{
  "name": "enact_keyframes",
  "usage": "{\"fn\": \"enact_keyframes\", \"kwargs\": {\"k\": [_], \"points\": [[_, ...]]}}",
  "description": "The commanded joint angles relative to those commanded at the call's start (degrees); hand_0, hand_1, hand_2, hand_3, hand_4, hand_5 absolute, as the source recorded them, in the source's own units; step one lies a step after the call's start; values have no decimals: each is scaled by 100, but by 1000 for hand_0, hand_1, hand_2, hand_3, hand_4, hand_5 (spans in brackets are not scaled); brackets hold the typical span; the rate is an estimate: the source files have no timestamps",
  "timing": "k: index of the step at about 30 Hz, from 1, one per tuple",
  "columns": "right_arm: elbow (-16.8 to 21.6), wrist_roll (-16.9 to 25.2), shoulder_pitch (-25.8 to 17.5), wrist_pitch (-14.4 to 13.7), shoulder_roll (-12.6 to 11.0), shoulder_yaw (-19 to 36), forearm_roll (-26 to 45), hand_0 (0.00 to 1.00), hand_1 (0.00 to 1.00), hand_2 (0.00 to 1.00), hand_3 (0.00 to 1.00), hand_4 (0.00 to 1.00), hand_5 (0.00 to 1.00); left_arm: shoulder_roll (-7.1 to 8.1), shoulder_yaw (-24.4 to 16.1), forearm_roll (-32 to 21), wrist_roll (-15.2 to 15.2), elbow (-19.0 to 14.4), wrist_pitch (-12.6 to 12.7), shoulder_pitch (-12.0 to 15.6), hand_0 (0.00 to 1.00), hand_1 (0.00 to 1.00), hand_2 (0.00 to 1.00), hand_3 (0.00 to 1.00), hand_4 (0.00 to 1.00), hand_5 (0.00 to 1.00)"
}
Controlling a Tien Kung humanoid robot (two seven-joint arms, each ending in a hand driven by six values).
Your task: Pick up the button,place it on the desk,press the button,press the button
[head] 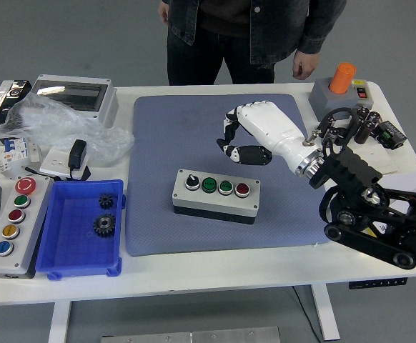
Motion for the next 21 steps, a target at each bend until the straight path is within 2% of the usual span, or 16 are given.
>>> {"fn": "enact_keyframes", "kwargs": {"k": [3,4,9,10,13,18,21], "points": [[422,-665,-71,722,-90,129,-307,318,523,376,314,570,7,-2,11,-14,3,3,-1,19,677,705,632,652,591,341],[537,-854,-81,912,-94,152,-375,287,522,484,400,703,206,-3,14,-18,4,4,-1,24,677,705,632,650,590,341],[1030,-1897,-86,1961,2,273,-498,287,522,484,400,703,206,-6,6,-7,3,3,-5,30,677,705,632,650,590,341],[1076,-2121,-82,2201,37,304,-503,911,953,998,998,998,657,-7,2,-2,2,2,-6,28,677,705,631,650,585,338],[1130,-2598,-69,2805,133,397,-481,911,953,998,998,998,657,-9,-3,6,0,0,-9,22,677,705,631,650,585,338],[1231,-2598,-83,3663,181,557,-322,930,987,998,998,998,674,-6,9,-7,-2,2,-8,27,677,705,631,649,585,335],[1294,-2598,-105,4029,175,651,-260,930,987,998,998,998,674,-7,25,-22,-2,4,-8,35,677,705,631,649,585,335]]}}
